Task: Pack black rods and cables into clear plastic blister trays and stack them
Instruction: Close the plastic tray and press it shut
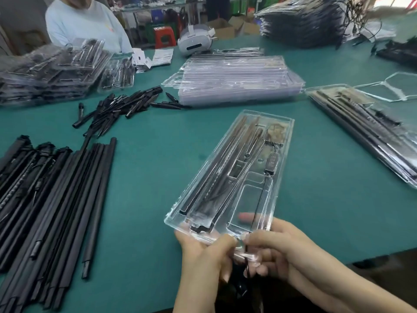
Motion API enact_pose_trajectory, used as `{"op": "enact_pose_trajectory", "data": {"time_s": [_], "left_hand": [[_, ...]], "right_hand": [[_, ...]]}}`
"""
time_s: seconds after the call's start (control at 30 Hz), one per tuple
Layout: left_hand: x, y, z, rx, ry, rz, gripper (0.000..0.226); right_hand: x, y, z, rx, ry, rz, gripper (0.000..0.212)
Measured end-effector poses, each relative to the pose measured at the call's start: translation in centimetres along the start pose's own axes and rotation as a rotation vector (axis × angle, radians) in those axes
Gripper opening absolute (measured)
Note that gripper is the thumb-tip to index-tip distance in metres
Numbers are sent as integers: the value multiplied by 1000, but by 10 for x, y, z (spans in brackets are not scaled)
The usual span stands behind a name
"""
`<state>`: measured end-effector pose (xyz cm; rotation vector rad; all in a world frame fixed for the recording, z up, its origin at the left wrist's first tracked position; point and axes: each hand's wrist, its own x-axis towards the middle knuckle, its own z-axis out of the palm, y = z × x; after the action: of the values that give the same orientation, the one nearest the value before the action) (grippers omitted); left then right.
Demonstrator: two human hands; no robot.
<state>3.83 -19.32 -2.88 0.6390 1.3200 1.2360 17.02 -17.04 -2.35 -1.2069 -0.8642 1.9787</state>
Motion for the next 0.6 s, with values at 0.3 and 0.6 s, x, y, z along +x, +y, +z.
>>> {"op": "enact_pose_trajectory", "data": {"time_s": [0.3,0.6], "left_hand": [[-3,0,-3,33,-39,-39,59],[-4,0,-6,-36,-83,-33,56]], "right_hand": [[1,1,-2,-63,11,18,38],[1,0,1,-67,-24,13,33]]}}
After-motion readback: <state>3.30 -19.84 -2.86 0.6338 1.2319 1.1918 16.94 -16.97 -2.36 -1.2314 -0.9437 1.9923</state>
